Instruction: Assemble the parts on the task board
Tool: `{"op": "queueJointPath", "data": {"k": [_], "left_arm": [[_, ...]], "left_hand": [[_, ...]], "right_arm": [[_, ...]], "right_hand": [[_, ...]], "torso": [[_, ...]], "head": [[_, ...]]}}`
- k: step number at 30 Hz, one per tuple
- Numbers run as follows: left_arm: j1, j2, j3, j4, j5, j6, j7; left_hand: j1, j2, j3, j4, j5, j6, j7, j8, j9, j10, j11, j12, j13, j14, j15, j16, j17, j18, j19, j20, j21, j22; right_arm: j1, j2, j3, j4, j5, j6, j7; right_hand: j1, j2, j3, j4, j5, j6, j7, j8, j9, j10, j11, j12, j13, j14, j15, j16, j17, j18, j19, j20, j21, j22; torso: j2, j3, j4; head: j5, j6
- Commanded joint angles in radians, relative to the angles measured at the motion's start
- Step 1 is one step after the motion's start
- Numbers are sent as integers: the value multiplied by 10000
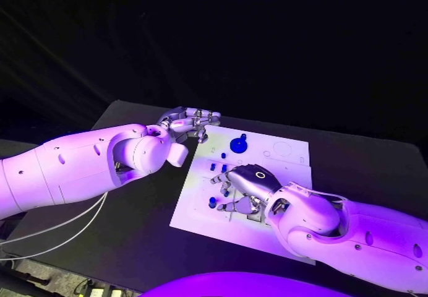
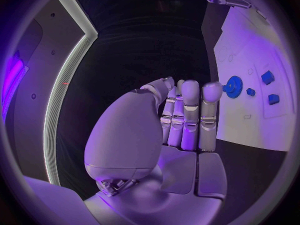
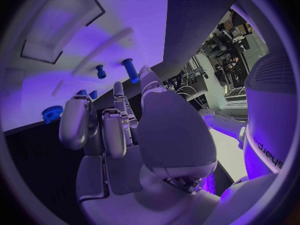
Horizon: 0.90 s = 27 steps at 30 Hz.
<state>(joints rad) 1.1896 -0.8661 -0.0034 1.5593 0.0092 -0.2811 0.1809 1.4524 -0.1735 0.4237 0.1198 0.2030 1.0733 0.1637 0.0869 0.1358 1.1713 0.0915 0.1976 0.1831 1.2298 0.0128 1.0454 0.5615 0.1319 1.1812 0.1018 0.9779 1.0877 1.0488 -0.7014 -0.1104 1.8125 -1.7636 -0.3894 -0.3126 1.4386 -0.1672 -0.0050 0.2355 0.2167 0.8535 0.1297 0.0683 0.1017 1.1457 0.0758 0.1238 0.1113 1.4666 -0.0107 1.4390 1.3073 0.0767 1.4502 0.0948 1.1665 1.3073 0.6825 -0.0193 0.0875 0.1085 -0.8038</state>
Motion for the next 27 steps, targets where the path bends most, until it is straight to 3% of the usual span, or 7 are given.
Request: {"op": "queueJointPath", "data": {"k": [1, 5, 8, 12, 16, 21, 27], "left_arm": [[6, 7, 8, 2, -23, 192, 15], [5, -26, -10, 4, -23, 185, 13], [5, -52, -51, 7, -23, 178, 26], [5, -83, -92, 17, -23, 192, 48], [4, -136, -147, -3, -23, 185, 68], [3, -175, -189, -4, -23, 207, 83], [3, -156, -217, -24, -23, 226, 88]], "left_hand": [[1, 128, -62, -18, 11, -74, 21, 6, -9, -51, -15, 51, 9, -74, 10, -53, -9, 113, 23, 30, -67, -9], [1, 128, -62, -18, 11, -74, 21, 6, -9, -51, -15, 51, 9, -74, 10, -53, -9, 113, 23, 30, -67, -9], [1, 128, -62, -18, 11, -74, 21, 6, -9, -51, -15, 51, 9, -74, 10, -53, -9, 113, 23, 30, -67, -9], [1, 128, -62, -18, 11, -75, 21, 6, -9, -52, -15, 52, 9, -74, 10, -54, -10, 113, 23, 30, -69, -9], [4, 126, -67, -21, 9, -79, 22, 5, -11, -59, -14, 55, 11, -80, 11, -60, -22, 115, 20, 31, -78, -16], [4, 126, -67, -21, 9, -79, 22, 5, -11, -59, -14, 55, 11, -80, 11, -60, -22, 115, 20, 31, -78, -16], [4, 126, -67, -21, 9, -79, 22, 5, -11, -59, -14, 55, 11, -80, 11, -60, -22, 115, 20, 31, -78, -16]], "right_arm": [[227, -401, 28, 353, 787, -793, 555], [597, -1346, 40, 859, 2231, -948, 1103], [805, -2134, 40, 1103, 3299, -848, 1106], [931, -3149, -16, 1298, 4274, -733, 780], [914, -4127, -121, 1572, 4273, -642, 146], [689, -4940, -207, 1950, 3705, -494, -755], [487, -5205, -273, 2077, 3177, -331, -1592]], "right_hand": [[98, 71, -130, 97, 89, 249, 132, 96, 58, -92, 6, 86, 22, 437, 70, -215, -286, 27, -150, 40, -493, 1552], [96, 354, -188, 363, 272, 986, 354, 333, 209, 293, 144, 491, 171, 349, 173, -464, -644, 103, -318, 122, -1063, 1397], [35, 519, -191, 470, 402, 1627, 197, 632, 342, 1035, -40, 944, 393, 390, 65, -401, -539, 91, -246, 79, -901, 1440], [-1216, 649, -773, 314, 886, 1989, -205, 816, 443, 2861, -455, 3722, 2753, 521, -307, -139, -118, -46, 46, -226, -73, 1661], [-1935, 865, -1562, 641, 1318, 2438, -541, 1361, 1077, 3087, -690, 11342, 10930, 714, -460, 463, 916, -138, 265, -546, 526, 1829], [-2273, 664, -1784, 572, 1600, 2356, -486, 1474, 1486, 3076, -710, 12287, 12058, 748, -509, 591, 1152, -182, 301, -473, 653, 1859], [-2136, 628, -1758, 563, 1836, 2292, -475, 1489, 1693, 3192, -706, 12660, 12534, 832, -495, 810, 1581, -241, 401, -467, 1007, 1940]], "torso": [[0, -2, 2], [-20, -24, -14], [-56, -29, -39], [-134, -55, -105], [-198, -31, -199], [-243, -38, -272], [-264, -28, -322]], "head": [[-140, 145], [-477, 287], [-755, 332], [-1147, 414], [-1547, 395], [-1843, 262], [-1993, 116]]}}
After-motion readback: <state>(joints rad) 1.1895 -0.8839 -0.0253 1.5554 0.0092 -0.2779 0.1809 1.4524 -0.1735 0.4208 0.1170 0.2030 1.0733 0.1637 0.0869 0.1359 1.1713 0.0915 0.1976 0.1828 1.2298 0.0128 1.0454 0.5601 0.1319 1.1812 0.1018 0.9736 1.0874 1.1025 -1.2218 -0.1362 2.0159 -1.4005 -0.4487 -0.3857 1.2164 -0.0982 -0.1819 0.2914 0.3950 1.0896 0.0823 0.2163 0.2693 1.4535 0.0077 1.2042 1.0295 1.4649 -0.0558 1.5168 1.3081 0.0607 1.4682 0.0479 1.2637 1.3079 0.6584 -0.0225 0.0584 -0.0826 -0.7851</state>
